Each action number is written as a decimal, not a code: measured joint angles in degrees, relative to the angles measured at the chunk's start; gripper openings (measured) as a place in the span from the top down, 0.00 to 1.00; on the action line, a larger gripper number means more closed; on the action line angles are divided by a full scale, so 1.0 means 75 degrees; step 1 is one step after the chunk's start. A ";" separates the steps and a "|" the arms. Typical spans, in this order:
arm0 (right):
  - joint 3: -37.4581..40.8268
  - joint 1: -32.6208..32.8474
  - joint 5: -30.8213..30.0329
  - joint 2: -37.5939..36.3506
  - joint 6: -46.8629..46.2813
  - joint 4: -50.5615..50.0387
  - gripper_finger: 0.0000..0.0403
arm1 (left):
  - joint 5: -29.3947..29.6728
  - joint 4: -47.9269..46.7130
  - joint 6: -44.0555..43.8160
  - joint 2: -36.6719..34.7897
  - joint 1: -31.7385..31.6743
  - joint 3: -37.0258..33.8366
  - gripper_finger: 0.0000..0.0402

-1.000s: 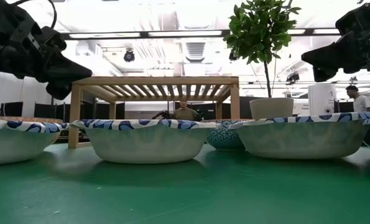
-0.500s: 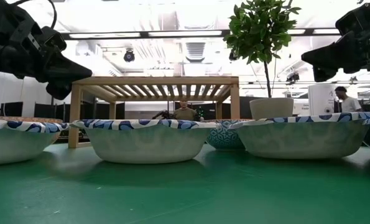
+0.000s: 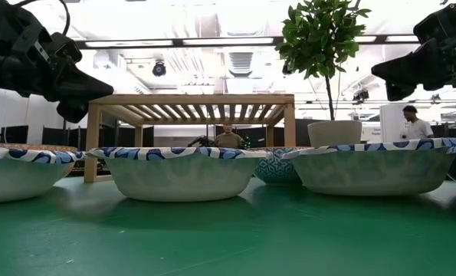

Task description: Place and stack bowls onto a shelf

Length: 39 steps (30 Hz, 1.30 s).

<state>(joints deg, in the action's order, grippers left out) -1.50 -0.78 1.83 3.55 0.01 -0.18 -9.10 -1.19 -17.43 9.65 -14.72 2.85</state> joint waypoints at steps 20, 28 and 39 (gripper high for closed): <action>0.0000 0.0001 0.0000 0.0000 -0.0008 0.0003 0.98 | -0.0003 -0.0023 0.0309 0.0003 0.0000 0.0000 1.00; 0.0000 0.0001 -0.0510 0.0003 -0.1663 0.0567 0.98 | 0.0090 0.0489 -0.0519 0.0003 0.0004 -0.0060 1.00; -0.0003 0.0006 -0.0584 0.0073 -0.1803 0.2319 0.98 | -0.0745 0.2941 -0.0991 0.0360 0.0607 -0.0248 1.00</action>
<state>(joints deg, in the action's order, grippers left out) -1.52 -0.73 -2.55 4.10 -13.51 17.22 -14.69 20.87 -24.87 12.35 -10.17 0.99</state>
